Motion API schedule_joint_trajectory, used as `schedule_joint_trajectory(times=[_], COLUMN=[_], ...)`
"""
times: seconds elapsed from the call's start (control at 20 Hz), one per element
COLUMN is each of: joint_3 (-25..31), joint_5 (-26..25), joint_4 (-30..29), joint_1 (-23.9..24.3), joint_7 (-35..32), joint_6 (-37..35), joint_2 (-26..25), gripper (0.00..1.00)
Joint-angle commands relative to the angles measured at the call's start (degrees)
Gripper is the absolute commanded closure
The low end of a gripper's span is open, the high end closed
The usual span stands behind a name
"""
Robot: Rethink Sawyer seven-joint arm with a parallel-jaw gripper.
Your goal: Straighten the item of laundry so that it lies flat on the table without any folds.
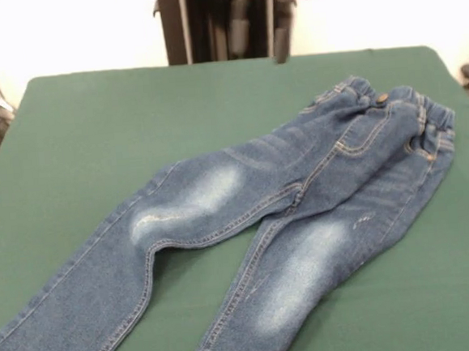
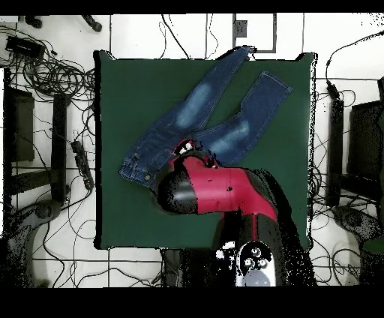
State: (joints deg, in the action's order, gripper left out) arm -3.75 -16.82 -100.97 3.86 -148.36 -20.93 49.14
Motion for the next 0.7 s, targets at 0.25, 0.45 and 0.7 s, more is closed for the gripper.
schedule_joint_trajectory(times=[0.25,0.45,0.7], joint_3=[5.44,4.43,-0.19], joint_5=[2.27,0.6,2.15], joint_4=[-15.61,-16.22,-14.0], joint_1=[-8.72,-10.69,-15.95], joint_7=[-8.31,-8.62,-9.57], joint_6=[12.42,21.75,29.99], joint_2=[-5.18,-11.41,-20.31], gripper=[0.0,0.0,0.0])
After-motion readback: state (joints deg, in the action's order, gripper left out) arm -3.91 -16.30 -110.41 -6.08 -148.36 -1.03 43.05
